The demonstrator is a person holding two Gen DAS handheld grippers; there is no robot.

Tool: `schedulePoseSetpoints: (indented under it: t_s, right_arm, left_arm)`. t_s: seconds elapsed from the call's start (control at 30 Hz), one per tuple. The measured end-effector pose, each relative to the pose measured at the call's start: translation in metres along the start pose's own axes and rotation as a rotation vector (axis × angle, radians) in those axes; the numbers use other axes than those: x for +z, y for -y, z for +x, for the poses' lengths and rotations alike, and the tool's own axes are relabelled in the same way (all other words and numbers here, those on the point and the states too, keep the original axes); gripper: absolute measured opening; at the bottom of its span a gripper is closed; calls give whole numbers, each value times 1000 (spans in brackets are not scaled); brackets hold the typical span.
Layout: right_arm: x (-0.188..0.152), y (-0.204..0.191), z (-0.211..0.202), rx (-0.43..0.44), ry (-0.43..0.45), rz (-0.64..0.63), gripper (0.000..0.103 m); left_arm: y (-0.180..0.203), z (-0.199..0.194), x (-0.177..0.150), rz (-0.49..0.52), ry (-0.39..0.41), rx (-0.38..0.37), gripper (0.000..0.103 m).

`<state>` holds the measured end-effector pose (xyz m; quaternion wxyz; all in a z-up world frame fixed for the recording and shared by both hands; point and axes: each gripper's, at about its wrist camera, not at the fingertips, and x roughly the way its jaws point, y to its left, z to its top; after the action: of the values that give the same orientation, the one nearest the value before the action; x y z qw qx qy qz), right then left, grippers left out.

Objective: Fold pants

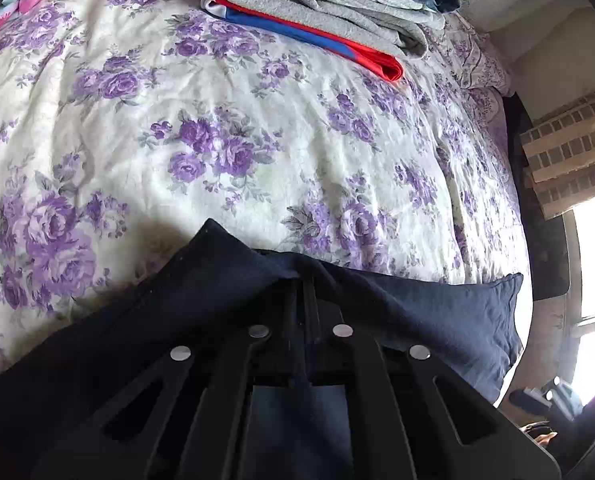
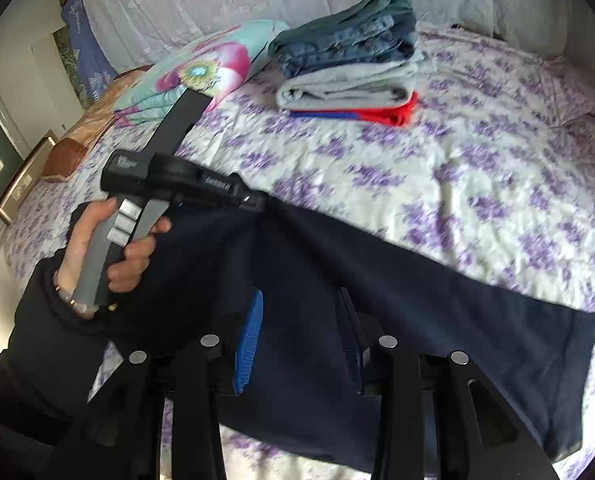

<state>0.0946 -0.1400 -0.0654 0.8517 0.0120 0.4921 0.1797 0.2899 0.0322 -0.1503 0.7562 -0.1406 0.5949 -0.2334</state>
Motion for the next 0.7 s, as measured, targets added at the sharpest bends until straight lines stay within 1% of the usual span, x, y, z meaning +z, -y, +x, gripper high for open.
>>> schedulePoseSetpoints:
  t_s: [0.07, 0.13, 0.2, 0.23, 0.3, 0.4, 0.47, 0.53, 0.57, 0.63, 0.67, 0.7]
  right_arm:
    - [-14, -14, 10, 9, -17, -21, 38]
    - [-29, -25, 24, -21, -35, -28, 38]
    - [-45, -27, 47, -27, -117, -6, 39]
    - [-54, -28, 56, -37, -135, 3, 39]
    - [-65, -36, 53, -77, -71, -30, 39]
    - [-68, -45, 48, -117, -55, -57, 43]
    - [-64, -39, 42, -100, -49, -6, 46]
    - [-59, -27, 20, -46, -3, 77, 49]
    - [-58, -19, 5, -28, 39, 115, 53]
    - [-65, 5, -33, -42, 149, 205, 76]
    - [-72, 20, -52, -68, 202, 259, 79]
    - [-82, 38, -71, -103, 248, 327, 80]
  left_arm:
    - [1, 0, -1, 18, 6, 8, 4]
    - [2, 0, -2, 29, 10, 10, 4]
    - [2, 0, 1, 27, 9, 1, 4]
    - [-1, -2, 0, 26, 8, -5, 4]
    - [-4, -3, -1, 24, 9, -16, 4]
    - [-5, -5, -3, 34, 14, -15, 4]
    - [-3, -5, -4, 50, 27, -7, 4]
    - [2, -7, -8, 85, 57, 15, 4]
    - [6, -9, -11, 106, 81, 35, 4]
    - [15, -16, -17, 137, 121, 74, 4]
    - [20, -21, -21, 154, 146, 95, 9]
    - [30, -33, -29, 179, 195, 118, 17]
